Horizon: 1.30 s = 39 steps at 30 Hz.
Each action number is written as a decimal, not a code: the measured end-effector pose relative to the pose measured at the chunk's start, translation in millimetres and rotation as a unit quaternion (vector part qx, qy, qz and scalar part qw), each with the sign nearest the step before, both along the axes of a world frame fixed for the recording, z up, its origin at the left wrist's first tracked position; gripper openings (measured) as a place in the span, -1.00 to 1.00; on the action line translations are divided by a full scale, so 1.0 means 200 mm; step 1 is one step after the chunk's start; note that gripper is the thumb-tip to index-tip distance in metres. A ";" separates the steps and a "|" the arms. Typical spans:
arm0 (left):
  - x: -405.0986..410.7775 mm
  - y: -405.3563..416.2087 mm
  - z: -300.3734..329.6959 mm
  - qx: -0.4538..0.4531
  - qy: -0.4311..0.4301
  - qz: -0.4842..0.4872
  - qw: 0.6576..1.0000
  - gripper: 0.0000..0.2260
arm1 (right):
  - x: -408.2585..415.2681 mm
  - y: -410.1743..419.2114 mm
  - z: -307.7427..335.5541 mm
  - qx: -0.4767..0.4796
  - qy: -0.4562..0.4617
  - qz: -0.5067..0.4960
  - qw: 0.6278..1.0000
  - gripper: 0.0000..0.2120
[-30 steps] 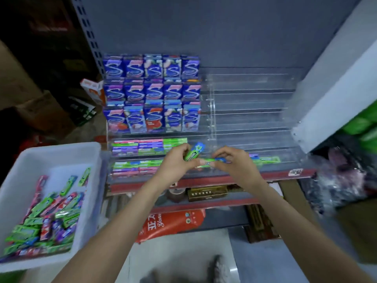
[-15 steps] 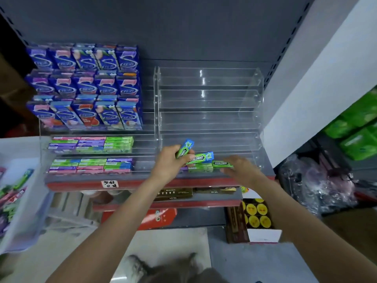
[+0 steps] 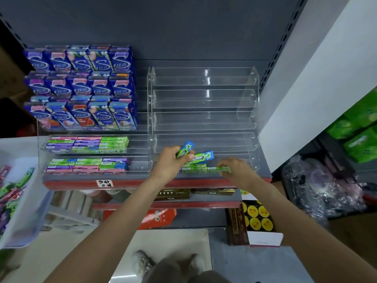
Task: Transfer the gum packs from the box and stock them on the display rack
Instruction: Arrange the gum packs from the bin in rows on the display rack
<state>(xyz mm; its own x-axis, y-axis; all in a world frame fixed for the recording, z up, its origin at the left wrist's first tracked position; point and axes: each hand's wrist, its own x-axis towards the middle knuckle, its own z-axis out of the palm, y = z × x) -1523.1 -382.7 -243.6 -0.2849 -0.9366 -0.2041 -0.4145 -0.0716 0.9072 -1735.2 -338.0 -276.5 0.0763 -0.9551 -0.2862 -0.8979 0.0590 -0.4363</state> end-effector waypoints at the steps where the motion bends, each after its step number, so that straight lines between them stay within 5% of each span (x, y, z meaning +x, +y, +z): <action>1: -0.01 0.00 0.00 0.000 0.002 0.000 1.000 -0.96 | 0.00 0.00 0.00 0.002 -0.003 0.001 1.000 -0.74; 6: -0.08 0.00 -0.02 -0.020 -0.011 -0.010 1.000 -0.82 | -0.02 -0.01 0.02 0.017 -0.057 -0.034 0.998 -0.69; 11: -0.20 -0.03 -0.05 -0.027 -0.049 -0.044 0.997 -0.83 | -0.09 0.00 0.06 0.062 -0.273 -0.119 0.953 -0.63; 16: -0.27 -0.03 -0.09 -0.008 -0.050 -0.052 0.997 -0.83 | -0.10 -0.01 0.05 -0.008 -0.189 -0.061 0.980 -0.81; 20: -0.25 -0.04 -0.12 -0.040 -0.087 -0.054 0.994 -0.81 | -0.12 0.00 0.03 -0.012 -0.208 -0.088 0.974 -0.92; 28: -0.15 -0.03 -0.15 -0.070 -0.167 -0.157 0.971 -0.73 | -0.16 -0.03 0.00 -0.005 -0.174 -0.083 0.981 -0.84; 39: -0.11 -0.04 -0.14 -0.063 -0.155 -0.142 0.976 -0.86 | -0.09 -0.05 -0.03 -0.043 0.013 0.026 0.999 -0.74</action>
<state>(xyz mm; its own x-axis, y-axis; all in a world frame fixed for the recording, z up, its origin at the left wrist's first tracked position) -1545.4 -391.3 -270.8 -0.4791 -0.8524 -0.2093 -0.6577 0.1907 0.7288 -1754.1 -347.5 -283.3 0.1210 -0.9710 -0.2061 -0.9094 -0.0253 -0.4151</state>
